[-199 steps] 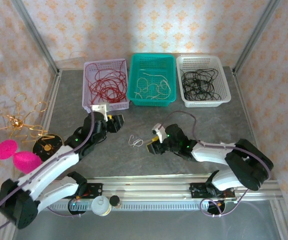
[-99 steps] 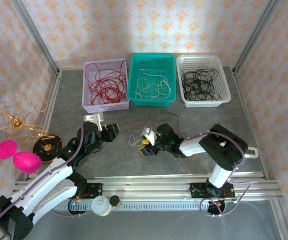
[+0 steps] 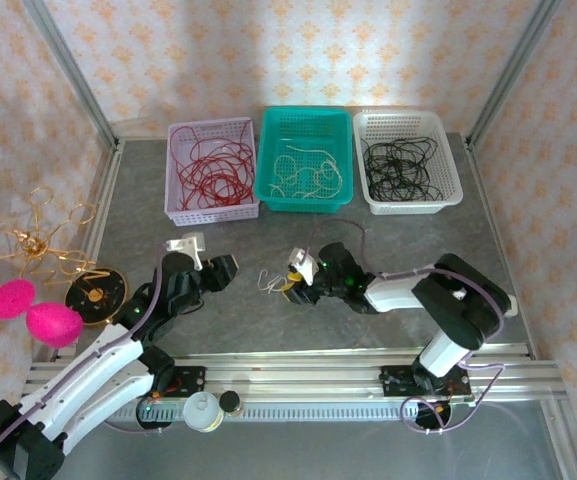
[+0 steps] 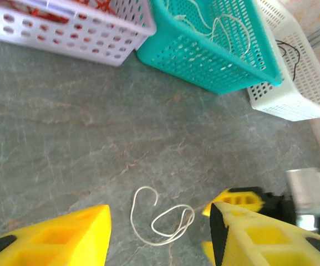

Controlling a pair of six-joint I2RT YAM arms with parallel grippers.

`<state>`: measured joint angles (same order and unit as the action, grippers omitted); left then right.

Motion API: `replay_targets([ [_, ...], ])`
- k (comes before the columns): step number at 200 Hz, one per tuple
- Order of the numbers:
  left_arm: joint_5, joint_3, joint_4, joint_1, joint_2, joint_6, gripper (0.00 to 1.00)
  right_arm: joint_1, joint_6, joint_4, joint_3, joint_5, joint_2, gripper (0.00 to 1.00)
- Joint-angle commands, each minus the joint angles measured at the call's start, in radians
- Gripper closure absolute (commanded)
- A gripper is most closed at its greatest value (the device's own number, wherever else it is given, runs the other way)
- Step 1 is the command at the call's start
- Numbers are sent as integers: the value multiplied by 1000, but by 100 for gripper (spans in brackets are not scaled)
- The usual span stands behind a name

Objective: Untangle the cables

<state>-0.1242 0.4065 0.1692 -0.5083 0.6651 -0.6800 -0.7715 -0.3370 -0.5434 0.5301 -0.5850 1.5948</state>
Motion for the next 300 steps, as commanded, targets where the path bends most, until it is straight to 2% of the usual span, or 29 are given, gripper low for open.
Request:
replay_targets([
  [1, -23, -42, -2, -10, -35, -59, 49, 6, 1, 12, -38, 43, -55, 56],
  [27, -31, -53, -10, -11, -40, -64, 49, 19, -9, -44, -23, 71, 0, 52],
  [82, -16, -51, 45, -11, -90, -76, 48, 35, -50, -94, 80, -65, 168, 50],
  [108, -9, -49, 76, -10, -113, -78, 48, 34, -11, -134, 96, -104, 211, 53],
  [131, -19, -59, 74, -12, -108, -89, 48, 35, 57, -173, 108, -37, 231, 58],
  [164, -51, -94, 44, -14, -102, -135, 49, 35, 107, -112, 160, 1, 259, 86],
  [185, -130, -137, -61, -25, -99, -188, 46, 34, 123, -129, 134, 13, 217, 93],
  [213, -137, -226, -250, -73, -86, -328, 45, 31, 116, -130, 78, 30, 107, 100],
  [243, -112, -305, -542, -121, -28, -492, 41, 22, 81, -136, 22, 17, 4, 100],
  [258, -97, -315, -660, -136, 13, -533, 41, 15, 68, -136, 8, 20, -25, 100],
  [272, -122, -263, -660, -154, 49, -443, 43, 15, 73, -131, 7, 16, -39, 100],
  [286, -93, -150, -443, -164, 76, -274, 43, 16, 87, -112, 20, 7, -45, 100],
  [300, -48, -104, -343, -168, 92, -130, 47, 17, 109, -96, 34, -21, -50, 100],
])
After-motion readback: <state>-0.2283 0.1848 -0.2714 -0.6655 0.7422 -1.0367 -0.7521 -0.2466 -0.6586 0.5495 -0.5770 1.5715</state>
